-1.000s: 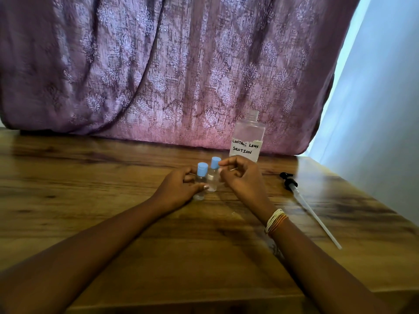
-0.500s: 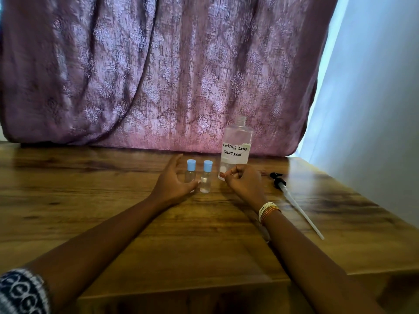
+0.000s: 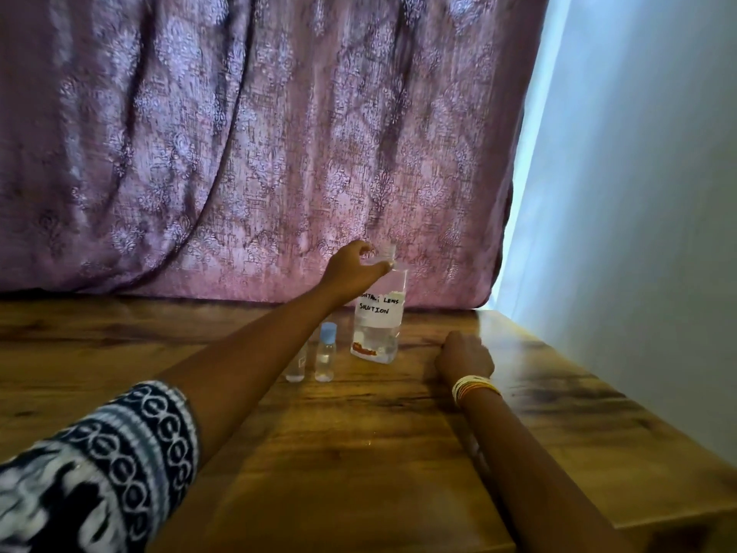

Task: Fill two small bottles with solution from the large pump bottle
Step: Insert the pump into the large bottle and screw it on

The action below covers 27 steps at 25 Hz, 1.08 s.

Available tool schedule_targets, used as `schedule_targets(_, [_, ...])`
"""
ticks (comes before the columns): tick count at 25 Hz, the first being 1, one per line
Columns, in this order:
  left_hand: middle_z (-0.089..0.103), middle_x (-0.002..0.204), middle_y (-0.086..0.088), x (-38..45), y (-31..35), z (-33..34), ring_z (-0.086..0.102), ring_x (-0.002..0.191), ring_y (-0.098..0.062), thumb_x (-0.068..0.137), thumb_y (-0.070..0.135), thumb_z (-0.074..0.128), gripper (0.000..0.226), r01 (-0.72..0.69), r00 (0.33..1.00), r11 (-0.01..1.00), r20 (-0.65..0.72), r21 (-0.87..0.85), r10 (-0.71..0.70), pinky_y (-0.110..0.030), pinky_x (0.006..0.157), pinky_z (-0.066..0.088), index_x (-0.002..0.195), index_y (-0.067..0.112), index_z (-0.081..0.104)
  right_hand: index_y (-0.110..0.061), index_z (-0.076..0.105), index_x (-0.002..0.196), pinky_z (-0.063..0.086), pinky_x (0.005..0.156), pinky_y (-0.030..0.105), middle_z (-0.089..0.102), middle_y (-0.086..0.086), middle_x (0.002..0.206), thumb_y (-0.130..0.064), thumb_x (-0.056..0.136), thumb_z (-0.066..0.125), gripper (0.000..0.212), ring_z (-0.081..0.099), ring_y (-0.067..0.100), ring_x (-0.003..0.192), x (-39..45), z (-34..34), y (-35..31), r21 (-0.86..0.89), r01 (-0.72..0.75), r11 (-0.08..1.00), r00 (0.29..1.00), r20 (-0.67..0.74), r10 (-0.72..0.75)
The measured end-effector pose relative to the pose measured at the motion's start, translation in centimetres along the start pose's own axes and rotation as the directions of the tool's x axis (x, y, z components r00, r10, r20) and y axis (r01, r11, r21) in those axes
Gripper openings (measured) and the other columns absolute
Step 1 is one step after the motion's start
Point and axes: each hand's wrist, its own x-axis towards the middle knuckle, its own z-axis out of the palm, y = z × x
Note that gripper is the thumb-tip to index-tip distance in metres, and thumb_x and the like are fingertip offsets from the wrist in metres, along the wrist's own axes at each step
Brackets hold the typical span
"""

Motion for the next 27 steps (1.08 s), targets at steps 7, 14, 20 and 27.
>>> schedule_targets(7, [0.069,0.114,-0.012,3.3,-1.1,2.8,0.065,0.100,-0.028,0.085,0.034,0.068,0.038,0.164,0.985,0.967,0.079,-0.194,-0.152,-0.036,0.086,0.052,0.113,0.010,0.067,-0.008,0.062,0.105,0.052,0.086,0.038,0.067,0.017,0.113,-0.024,0.091,0.060,0.022,0.064,0.035,0.106,1.0,1.8,0.9,0.186,0.045,0.982,0.996,-0.080,-0.031])
schedule_targets(14, [0.067,0.076,-0.009,0.6,-0.3,1.3,0.058,0.069,-0.020,0.083,0.017,0.069,0.009,0.091,0.994,0.968,0.085,-0.235,-0.073,-0.028,0.062,0.045,0.078,0.010,0.072,-0.006,0.055,0.077,0.053,0.070,0.035,0.060,0.007,0.069,-0.020,0.083,0.073,0.023,0.060,0.022,0.066,2.6,1.1,0.2,0.611,-0.300,0.733,0.948,0.276,0.158])
schedule_targets(20, [0.067,0.091,-0.032,-2.6,0.6,-1.0,0.055,0.079,-0.023,0.084,0.015,0.068,0.027,0.045,0.996,0.982,0.085,-0.183,-0.030,-0.032,0.071,0.044,0.093,-0.011,0.069,0.000,0.052,0.081,0.055,0.079,0.043,0.051,0.013,0.074,0.004,0.095,0.050,0.014,0.053,0.023,0.066,2.1,-3.4,-0.7,0.859,-0.480,-0.178,0.877,0.478,-0.054])
schedule_targets(27, [0.069,0.076,-0.004,-5.3,1.7,-3.5,0.059,0.074,-0.021,0.082,0.013,0.070,0.006,0.022,0.996,0.980,0.093,-0.196,-0.004,-0.030,0.070,0.047,0.085,0.014,0.075,-0.002,0.053,0.104,0.046,0.099,0.045,0.052,0.015,0.099,-0.003,0.101,0.044,0.010,0.057,0.023,0.081,1.3,-13.2,-3.3,0.689,-0.253,-0.680,0.968,0.180,-0.178])
